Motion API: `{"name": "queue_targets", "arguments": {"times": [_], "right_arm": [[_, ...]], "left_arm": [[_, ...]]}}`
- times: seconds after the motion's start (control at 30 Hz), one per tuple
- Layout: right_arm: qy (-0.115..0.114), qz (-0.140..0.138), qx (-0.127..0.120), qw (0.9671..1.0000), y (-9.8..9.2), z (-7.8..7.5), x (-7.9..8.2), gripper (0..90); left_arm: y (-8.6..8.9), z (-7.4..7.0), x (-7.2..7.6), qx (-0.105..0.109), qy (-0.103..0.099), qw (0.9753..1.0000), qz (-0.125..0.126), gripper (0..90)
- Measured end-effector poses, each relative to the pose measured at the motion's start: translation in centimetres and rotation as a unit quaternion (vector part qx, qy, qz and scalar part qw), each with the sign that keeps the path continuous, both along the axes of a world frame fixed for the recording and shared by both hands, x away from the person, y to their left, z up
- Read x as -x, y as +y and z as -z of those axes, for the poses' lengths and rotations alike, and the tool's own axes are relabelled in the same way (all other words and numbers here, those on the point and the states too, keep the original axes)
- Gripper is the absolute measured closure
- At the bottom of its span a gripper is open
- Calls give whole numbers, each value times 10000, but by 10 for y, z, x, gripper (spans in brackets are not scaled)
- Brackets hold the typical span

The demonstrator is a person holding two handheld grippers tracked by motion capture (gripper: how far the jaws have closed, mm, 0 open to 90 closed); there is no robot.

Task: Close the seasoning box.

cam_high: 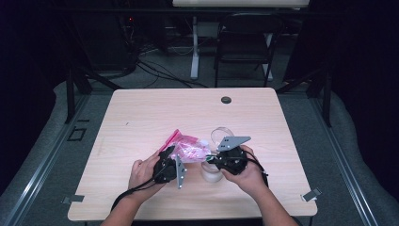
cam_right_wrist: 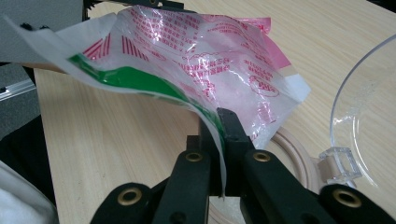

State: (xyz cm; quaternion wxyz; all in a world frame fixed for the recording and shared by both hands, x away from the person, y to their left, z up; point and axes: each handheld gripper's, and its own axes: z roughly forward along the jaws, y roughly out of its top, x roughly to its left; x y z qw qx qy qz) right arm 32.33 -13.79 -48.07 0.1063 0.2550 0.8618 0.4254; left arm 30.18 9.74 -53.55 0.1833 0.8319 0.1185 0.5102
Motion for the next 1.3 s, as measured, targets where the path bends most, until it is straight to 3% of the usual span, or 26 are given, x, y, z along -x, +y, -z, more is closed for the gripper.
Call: {"name": "queue_targets", "arguments": {"times": [0.17,0.4,0.43,0.5,0.53,0.63,0.7,0.77,0.8,0.97,1.3], "right_arm": [[-9,14,-1,10000,1,0,0,900],[-39,10,-36,10000,1,0,1,898],[-40,12,-44,10000,1,0,1,894],[-39,-5,-67,10000,0,-1,1,874],[-38,4,-99,9999,0,-1,1,862],[-65,47,-159,9998,-2,-3,0,779],[-38,64,-245,9997,-4,-3,-1,730],[-55,100,-290,9995,-4,-3,-1,677],[-52,114,-302,9995,-5,-3,-2,645],[-114,213,-453,9987,-6,-4,-2,538],[-220,270,-460,9983,-9,-6,-2,506]], "left_arm": [[0,3,0,136,3,9999,8,768],[2,3,-1,140,55,9999,27,768],[1,4,-1,238,79,9997,48,768],[2,4,-1,174,136,9997,50,770],[2,6,-2,248,186,9995,74,771],[2,6,-2,-12,302,9995,62,774],[2,6,-3,53,399,9992,88,775],[3,11,-5,530,536,9970,153,775],[4,13,-6,609,596,9963,139,776],[10,16,-10,702,896,9935,71,777],[16,20,-15,1030,1267,9866,26,777]]}}
